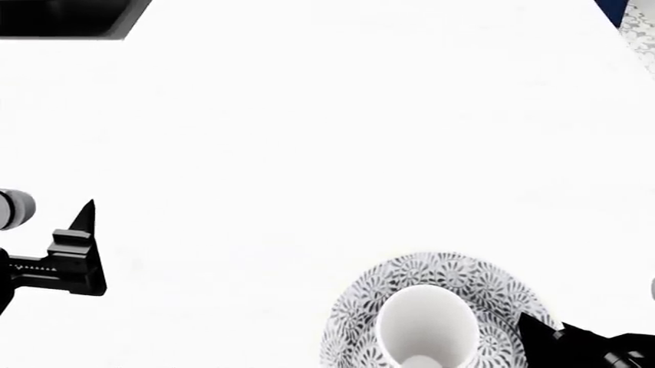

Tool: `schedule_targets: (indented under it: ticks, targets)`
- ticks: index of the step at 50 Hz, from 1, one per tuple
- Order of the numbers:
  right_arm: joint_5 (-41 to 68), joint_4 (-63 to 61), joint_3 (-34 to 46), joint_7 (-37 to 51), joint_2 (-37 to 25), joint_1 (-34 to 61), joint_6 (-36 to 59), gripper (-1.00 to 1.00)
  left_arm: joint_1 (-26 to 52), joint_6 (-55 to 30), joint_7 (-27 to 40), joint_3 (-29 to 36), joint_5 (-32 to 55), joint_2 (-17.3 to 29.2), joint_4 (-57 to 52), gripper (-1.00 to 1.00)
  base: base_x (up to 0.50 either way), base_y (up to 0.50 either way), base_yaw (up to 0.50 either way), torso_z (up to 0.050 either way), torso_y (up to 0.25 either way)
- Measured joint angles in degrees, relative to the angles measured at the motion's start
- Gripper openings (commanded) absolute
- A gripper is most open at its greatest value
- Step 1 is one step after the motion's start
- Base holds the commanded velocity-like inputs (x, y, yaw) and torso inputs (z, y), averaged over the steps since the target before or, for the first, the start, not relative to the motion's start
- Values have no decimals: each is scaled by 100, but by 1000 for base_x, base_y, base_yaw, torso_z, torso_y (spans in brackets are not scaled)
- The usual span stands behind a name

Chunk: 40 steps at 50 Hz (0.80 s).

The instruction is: Place the cup inside the bowl on the dining table and move the bowl to any counter.

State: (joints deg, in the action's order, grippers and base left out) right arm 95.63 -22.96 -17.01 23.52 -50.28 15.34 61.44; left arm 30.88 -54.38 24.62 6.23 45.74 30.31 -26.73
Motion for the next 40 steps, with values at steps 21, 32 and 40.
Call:
schedule_targets:
  ticks: [21,32,40]
  targets:
    - [-61,44,-6,-52,-18,-80,-58,-100,4,10,39,31,15,-2,7,100,0,-500,0,0,0]
    - [-62,40,-42,-60,-39,-124,-94,-100,22,5,54,46,31,5,6,100,0,-500,0,0,1]
    - [-79,38,-58,-77,-49,-175,-112,-100,17,17,57,59,33,11,12,100,0,-500,0,0,0]
